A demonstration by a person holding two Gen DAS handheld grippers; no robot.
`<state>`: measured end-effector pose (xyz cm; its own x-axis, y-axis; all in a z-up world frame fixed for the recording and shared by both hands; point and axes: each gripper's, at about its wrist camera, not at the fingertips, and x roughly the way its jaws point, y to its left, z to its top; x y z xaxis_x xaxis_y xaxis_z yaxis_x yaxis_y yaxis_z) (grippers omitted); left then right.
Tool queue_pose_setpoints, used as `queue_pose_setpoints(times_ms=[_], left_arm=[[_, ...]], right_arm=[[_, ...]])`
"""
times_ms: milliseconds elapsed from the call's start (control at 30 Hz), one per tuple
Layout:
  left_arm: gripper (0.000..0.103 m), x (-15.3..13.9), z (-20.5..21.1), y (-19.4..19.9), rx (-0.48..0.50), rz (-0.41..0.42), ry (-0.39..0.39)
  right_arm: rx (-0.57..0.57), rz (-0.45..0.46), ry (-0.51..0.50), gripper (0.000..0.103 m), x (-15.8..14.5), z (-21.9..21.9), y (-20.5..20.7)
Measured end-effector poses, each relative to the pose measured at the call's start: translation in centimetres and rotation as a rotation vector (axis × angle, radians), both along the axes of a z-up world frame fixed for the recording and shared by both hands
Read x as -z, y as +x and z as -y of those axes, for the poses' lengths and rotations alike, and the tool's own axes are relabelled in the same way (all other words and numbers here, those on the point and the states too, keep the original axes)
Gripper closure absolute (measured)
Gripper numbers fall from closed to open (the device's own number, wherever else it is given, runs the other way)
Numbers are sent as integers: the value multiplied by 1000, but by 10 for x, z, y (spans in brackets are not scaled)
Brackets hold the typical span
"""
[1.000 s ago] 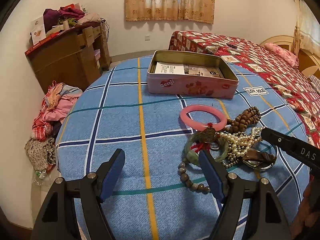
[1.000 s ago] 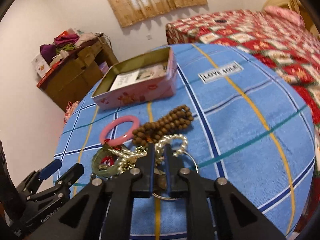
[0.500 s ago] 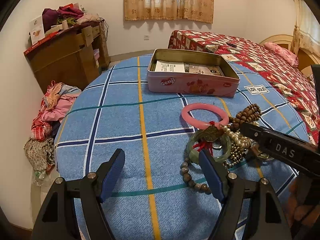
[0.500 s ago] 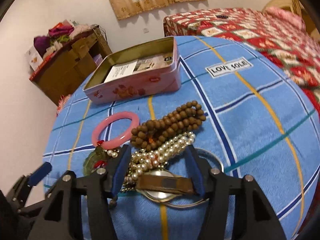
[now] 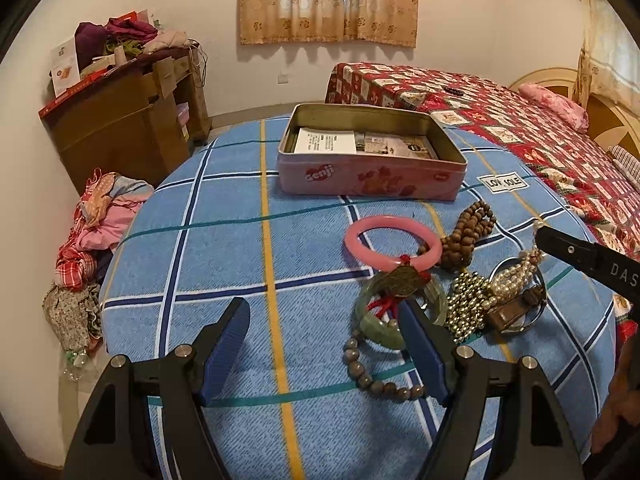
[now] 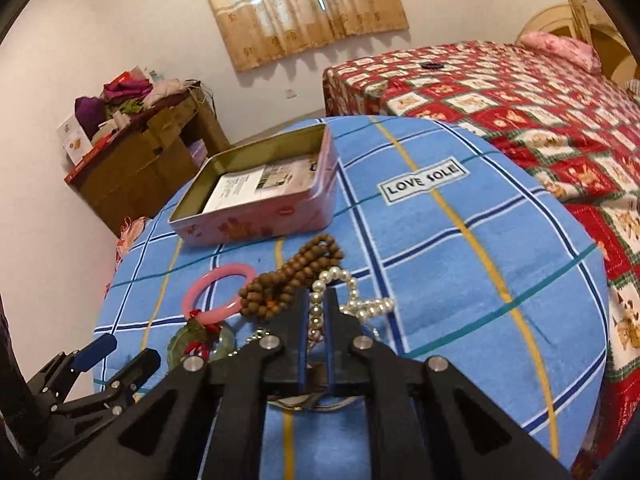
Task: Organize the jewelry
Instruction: 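Grasp the pearl necklace with the right tool while the left tool grasps the brown bead strand, then carry the pearls and brown beads into the pink tin and release both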
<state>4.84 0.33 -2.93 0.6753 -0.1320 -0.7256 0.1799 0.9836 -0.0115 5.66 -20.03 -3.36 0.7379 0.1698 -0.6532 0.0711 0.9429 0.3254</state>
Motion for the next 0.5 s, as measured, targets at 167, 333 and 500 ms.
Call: queue_pose_setpoints(times_ms=[167, 333, 500], left_arm=[[27, -3, 6, 7, 31, 5, -24], [27, -16, 26, 22, 120, 28, -79], [27, -16, 65, 56, 224, -20, -87]], right_arm=[[44, 32, 18, 94, -9, 21, -4], [60, 65, 7, 94, -20, 34, -5], [83, 36, 4, 94, -9, 53, 6]])
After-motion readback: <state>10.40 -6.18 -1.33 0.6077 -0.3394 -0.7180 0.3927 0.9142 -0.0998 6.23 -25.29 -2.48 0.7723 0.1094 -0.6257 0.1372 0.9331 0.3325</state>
